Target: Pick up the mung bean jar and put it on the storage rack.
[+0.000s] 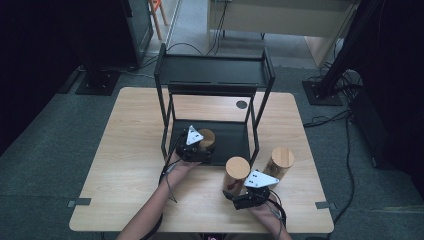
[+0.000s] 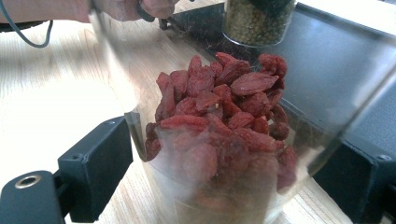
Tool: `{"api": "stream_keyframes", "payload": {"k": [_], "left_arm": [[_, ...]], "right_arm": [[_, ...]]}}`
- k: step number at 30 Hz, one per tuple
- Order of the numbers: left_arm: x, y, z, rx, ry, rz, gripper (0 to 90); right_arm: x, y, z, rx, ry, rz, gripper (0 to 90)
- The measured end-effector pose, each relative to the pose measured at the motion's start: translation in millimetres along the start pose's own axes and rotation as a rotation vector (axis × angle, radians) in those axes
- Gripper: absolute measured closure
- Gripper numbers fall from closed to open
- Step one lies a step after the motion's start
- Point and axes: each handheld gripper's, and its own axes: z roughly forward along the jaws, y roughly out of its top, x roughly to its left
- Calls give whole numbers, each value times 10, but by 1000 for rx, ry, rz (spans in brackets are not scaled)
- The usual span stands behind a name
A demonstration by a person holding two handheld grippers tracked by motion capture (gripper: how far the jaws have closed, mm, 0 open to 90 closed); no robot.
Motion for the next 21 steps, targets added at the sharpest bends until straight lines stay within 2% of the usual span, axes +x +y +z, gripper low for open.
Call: {"api": "stream_keyframes", "payload": {"k": [6,14,21], "left_arm": [[14,31,43,-1,-8,-9,255],[18,46,109,-4,-1,20,255],[46,74,165,7,1,27,255]], "right_arm": [[-1,-1,1,-2,0,2,101],[-3,0,1,-1,1,3,101],[-2,0,1,0,1,3,101]]}}
